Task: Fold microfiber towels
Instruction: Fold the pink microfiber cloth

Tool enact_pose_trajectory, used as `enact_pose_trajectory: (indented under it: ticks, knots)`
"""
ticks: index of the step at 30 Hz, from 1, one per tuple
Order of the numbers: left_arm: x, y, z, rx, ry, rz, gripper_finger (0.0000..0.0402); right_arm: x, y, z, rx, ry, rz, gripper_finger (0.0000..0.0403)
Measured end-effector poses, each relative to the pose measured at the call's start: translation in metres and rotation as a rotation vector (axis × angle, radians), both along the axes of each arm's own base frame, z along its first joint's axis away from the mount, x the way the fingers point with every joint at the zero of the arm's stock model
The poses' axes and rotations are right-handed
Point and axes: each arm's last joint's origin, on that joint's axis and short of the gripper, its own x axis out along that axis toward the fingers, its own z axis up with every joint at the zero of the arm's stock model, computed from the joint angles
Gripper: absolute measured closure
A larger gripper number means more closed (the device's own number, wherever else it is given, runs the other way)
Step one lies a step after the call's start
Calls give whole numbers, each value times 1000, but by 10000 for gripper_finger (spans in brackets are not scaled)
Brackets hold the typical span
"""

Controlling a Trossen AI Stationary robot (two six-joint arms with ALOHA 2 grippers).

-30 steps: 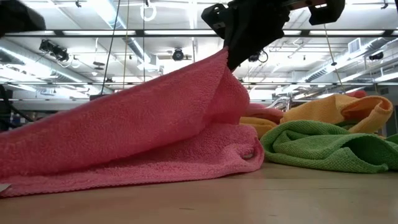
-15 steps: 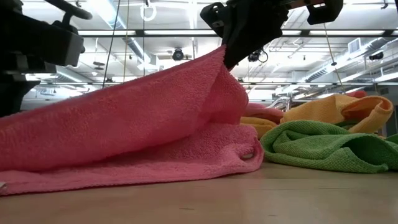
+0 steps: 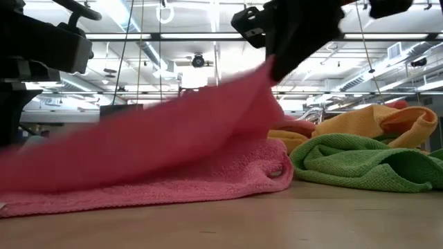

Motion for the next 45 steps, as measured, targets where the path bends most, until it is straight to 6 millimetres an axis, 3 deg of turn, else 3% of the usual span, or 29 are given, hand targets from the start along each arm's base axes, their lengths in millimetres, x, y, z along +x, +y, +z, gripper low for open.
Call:
enact_pose_trajectory:
  ticks: [7, 12, 18, 22, 27, 32, 39, 45]
  knots:
    - [-1, -1, 0, -1, 3, -7, 346, -16, 5, -5, 62, 182, -56, 268]
    - [-4, 1, 9, -9, 25, -12, 345, -4, -9, -4, 30, 90, -114, 239]
    - [0, -2, 30, -72, -87, -17, 353, 18, -34, -3, 93, -80, -183, 244]
    - [5, -4, 24, -75, -157, -33, 358, 23, -39, -13, 130, -143, -158, 251]
    - [4, 6, 15, -24, -126, 30, 358, 19, -40, -25, 123, -147, -136, 254]
    - [-1, 11, 20, -7, -116, 42, 318, 18, -40, -27, 121, -141, -135, 254]
    - [-30, 35, 25, -105, -162, 108, 230, 17, -35, -26, 123, -146, -123, 254]
    - [-48, 50, 43, -293, -365, 48, 232, 17, -34, -26, 117, -148, -107, 254]
